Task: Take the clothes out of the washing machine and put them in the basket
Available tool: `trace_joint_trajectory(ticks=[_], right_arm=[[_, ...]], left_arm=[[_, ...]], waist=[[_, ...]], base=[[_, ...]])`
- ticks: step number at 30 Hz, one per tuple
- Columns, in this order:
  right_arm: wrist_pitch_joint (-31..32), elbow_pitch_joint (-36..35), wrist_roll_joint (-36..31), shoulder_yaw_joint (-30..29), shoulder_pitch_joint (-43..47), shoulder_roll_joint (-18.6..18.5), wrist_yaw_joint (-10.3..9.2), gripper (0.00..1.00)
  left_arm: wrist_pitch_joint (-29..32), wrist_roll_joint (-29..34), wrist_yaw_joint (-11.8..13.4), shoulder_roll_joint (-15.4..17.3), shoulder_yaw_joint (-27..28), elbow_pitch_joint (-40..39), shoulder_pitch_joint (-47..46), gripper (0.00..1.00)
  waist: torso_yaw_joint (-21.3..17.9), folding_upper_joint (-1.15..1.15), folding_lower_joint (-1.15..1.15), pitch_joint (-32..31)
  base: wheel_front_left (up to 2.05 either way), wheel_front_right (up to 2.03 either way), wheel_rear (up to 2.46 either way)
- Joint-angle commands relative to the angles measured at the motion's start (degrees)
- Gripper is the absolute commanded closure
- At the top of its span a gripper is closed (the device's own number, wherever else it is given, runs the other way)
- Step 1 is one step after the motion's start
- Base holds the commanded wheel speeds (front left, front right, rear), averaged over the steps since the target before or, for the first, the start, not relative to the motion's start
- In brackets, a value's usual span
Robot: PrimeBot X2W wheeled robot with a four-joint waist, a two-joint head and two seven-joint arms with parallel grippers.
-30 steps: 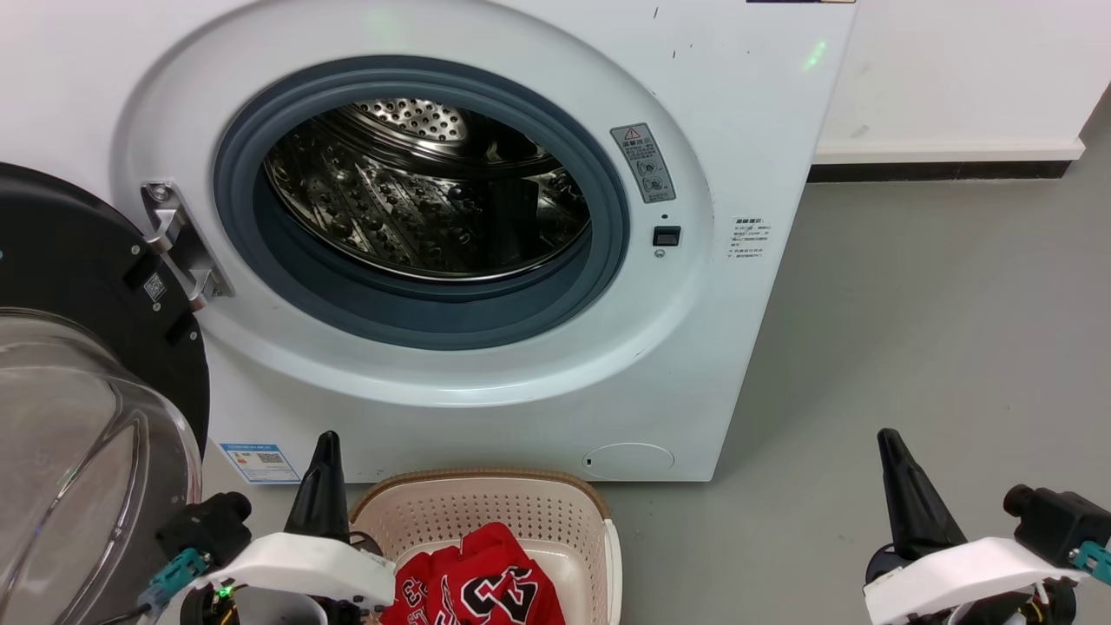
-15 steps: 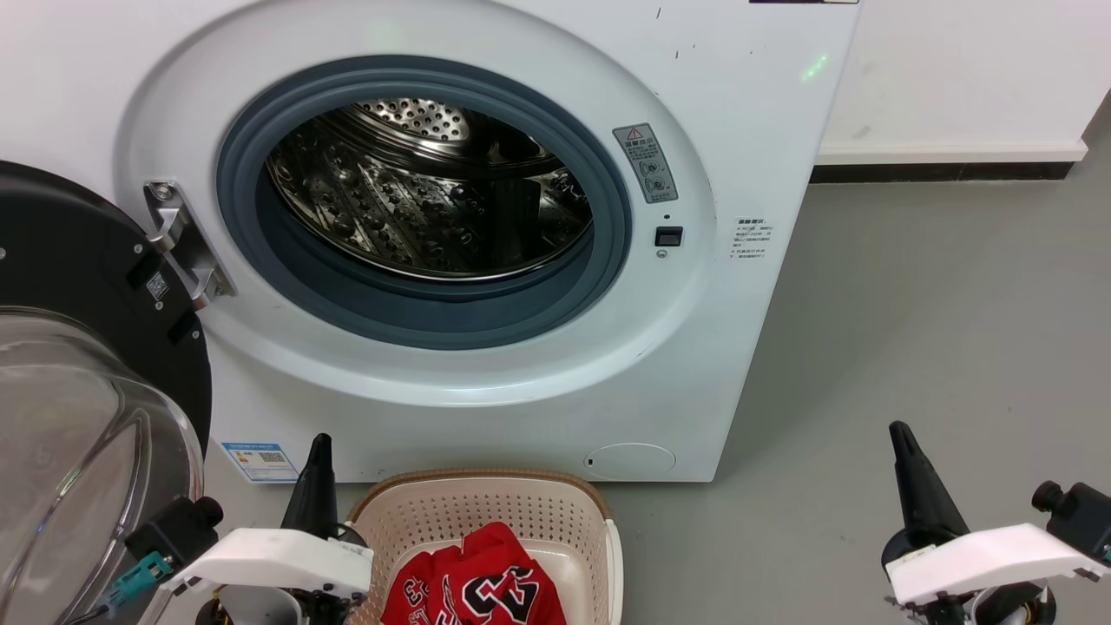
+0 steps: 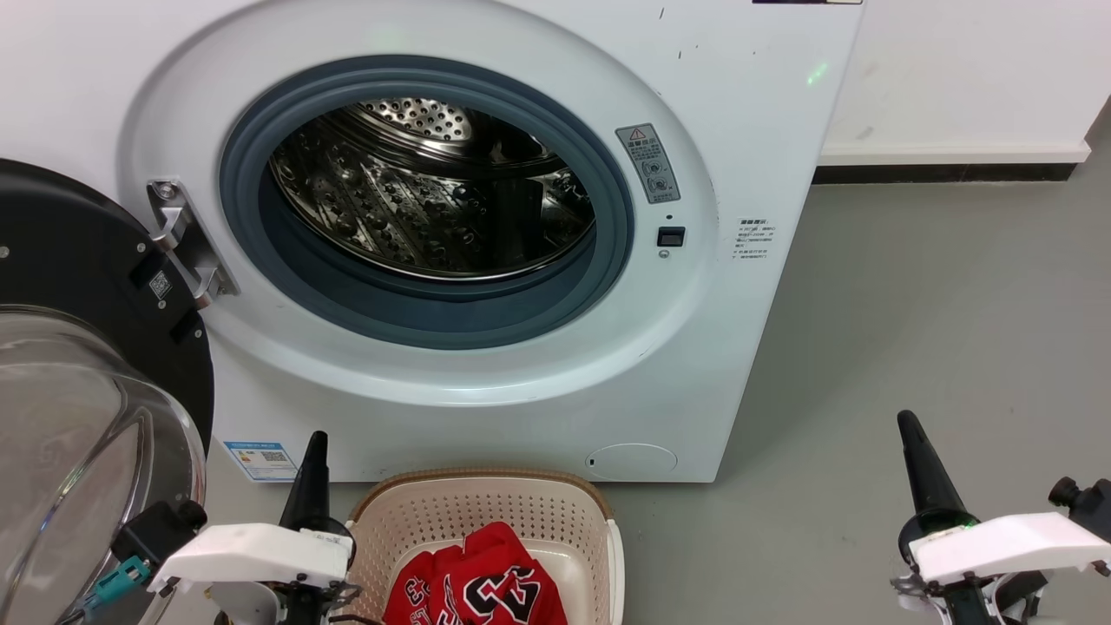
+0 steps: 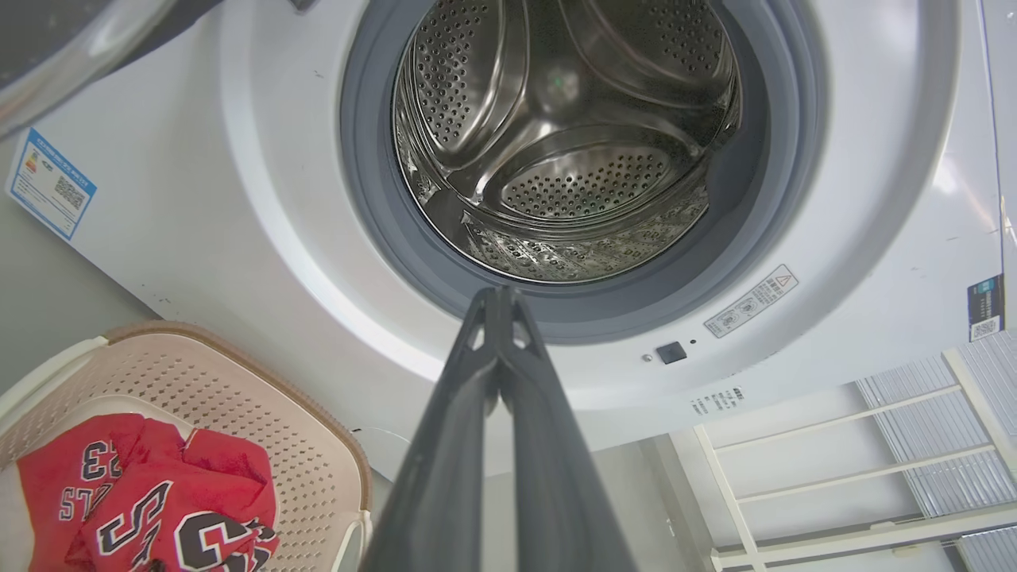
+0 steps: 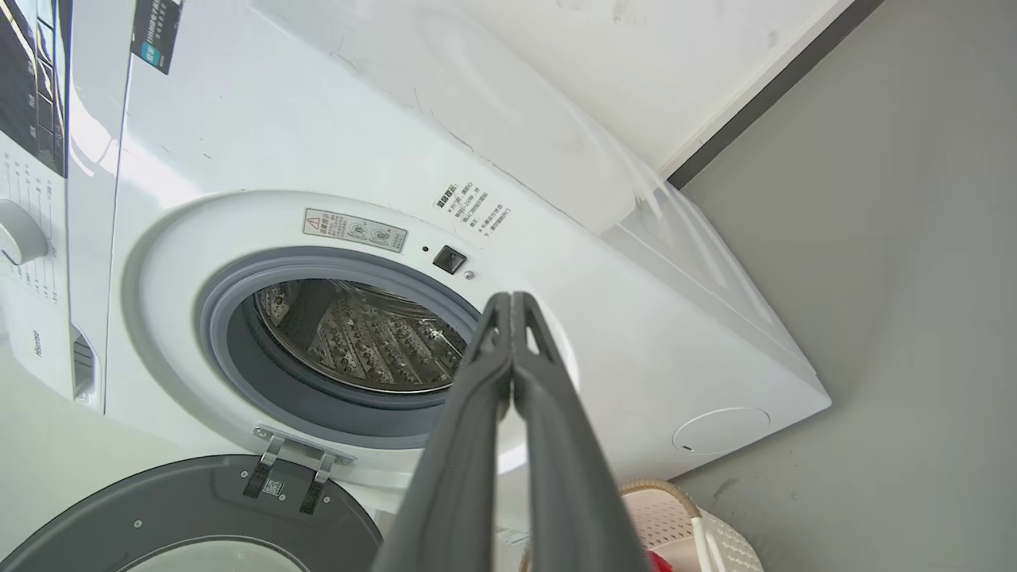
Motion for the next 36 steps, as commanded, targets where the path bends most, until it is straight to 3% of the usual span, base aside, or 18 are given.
trace_joint_trajectory(ticks=[1, 36], right_arm=[[0.34, -0.27, 1.90, -0.25, -1.32, -0.44, 0.00, 1.00], [4.38, 2.03, 22.95, -2.23, -3.37, -0.31, 0.00, 1.00]], left_arm=[[0.35, -1.70, -0.44, 0.01, 0.34, -0.41, -1.48, 1.00], [5.39, -21.63, -2.38, -0.06, 2.90, 0.94, -2.39, 1.00]], waist=[[0.02, 0.00, -0.01, 0.00], [0.44, 0.00, -0.01, -0.06]], base=[[0.00, 0.00, 0.00], [0.00, 0.00, 0.00]])
